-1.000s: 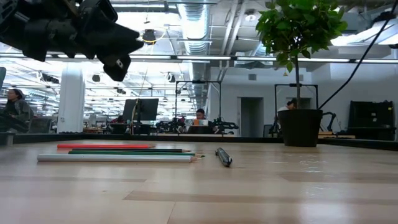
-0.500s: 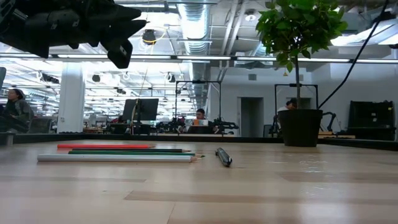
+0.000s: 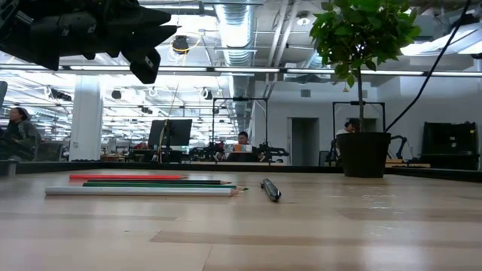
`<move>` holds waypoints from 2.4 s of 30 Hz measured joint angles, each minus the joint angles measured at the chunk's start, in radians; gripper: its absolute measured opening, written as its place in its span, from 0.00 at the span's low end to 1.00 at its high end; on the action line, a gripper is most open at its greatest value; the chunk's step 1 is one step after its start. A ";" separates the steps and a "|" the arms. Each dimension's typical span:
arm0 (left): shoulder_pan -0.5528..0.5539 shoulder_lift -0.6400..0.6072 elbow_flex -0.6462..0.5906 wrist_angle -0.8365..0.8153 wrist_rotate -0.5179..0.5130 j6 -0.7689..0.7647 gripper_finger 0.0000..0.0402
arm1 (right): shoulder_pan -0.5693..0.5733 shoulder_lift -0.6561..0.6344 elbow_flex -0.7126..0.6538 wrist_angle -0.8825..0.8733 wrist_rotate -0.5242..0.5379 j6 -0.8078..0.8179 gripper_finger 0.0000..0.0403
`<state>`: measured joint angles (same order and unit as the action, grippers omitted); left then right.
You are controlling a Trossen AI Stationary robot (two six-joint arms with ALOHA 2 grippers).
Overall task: Sort pens & pencils
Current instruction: Put the blue pen in the transparent bin
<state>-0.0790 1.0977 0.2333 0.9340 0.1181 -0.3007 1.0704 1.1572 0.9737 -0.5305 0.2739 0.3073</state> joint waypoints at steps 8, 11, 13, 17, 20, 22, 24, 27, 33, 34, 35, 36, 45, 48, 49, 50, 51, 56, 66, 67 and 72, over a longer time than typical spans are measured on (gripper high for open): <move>0.000 0.000 0.000 0.000 0.000 -0.001 0.18 | 0.086 0.000 -0.002 -0.063 0.143 0.067 0.13; 0.000 0.000 0.000 0.000 -0.001 -0.001 0.18 | 0.117 -0.003 -0.019 -0.062 0.181 0.080 0.13; 0.000 0.000 0.000 0.000 -0.001 -0.001 0.18 | 0.134 -0.022 -0.042 -0.064 0.206 0.108 0.13; 0.000 0.000 0.000 0.000 -0.002 -0.001 0.18 | 0.153 -0.062 -0.091 -0.061 0.252 0.163 0.13; 0.000 0.000 0.000 0.000 -0.005 -0.001 0.18 | 0.160 -0.092 -0.126 -0.030 0.259 0.174 0.13; 0.000 0.000 0.000 0.000 -0.006 -0.001 0.18 | 0.158 -0.105 -0.149 -0.017 0.258 0.190 0.13; 0.000 0.000 0.000 0.000 -0.006 -0.001 0.18 | 0.158 -0.113 -0.161 -0.011 0.259 0.207 0.13; 0.000 0.000 0.000 0.000 -0.006 -0.001 0.18 | 0.158 -0.113 -0.183 0.009 0.259 0.219 0.13; 0.000 0.000 0.000 -0.001 -0.002 -0.001 0.18 | 0.158 -0.108 -0.247 0.093 0.263 0.231 0.13; 0.000 0.000 0.000 -0.001 -0.001 -0.001 0.18 | 0.158 -0.108 -0.258 0.107 0.270 0.237 0.13; 0.000 0.000 0.000 -0.001 -0.001 -0.001 0.18 | 0.158 -0.108 -0.271 0.119 0.275 0.244 0.13; 0.000 0.000 0.000 -0.002 -0.001 -0.001 0.18 | 0.158 -0.108 -0.286 0.135 0.276 0.253 0.13; 0.000 0.000 0.000 -0.002 -0.001 0.000 0.18 | 0.144 -0.079 -0.375 0.212 0.279 0.347 0.13; 0.000 0.000 0.000 -0.003 0.000 0.000 0.18 | 0.136 -0.053 -0.381 0.212 0.278 0.349 0.13; 0.000 0.000 0.000 -0.004 0.000 0.000 0.18 | 0.136 -0.044 -0.385 0.218 0.279 0.350 0.13; 0.000 0.000 0.000 -0.007 0.000 -0.001 0.18 | 0.135 -0.035 -0.390 0.228 0.278 0.350 0.13; 0.000 0.000 0.000 -0.011 0.000 -0.001 0.18 | 0.132 -0.025 -0.396 0.234 0.277 0.352 0.13; 0.000 0.000 0.000 -0.028 0.000 -0.003 0.18 | 0.123 0.029 -0.424 0.240 0.274 0.417 0.13; 0.000 0.000 0.000 -0.033 0.000 -0.015 0.18 | 0.119 0.117 -0.428 0.274 0.273 0.456 0.13; 0.000 0.000 0.000 -0.033 0.000 -0.015 0.18 | 0.118 0.123 -0.428 0.281 0.270 0.457 0.13; 0.000 0.000 0.000 -0.032 0.000 -0.014 0.18 | 0.110 0.140 -0.428 0.285 0.263 0.468 0.13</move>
<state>-0.0792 1.0977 0.2333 0.9016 0.1181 -0.3149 1.1809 1.2974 0.5453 -0.2456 0.5364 0.7753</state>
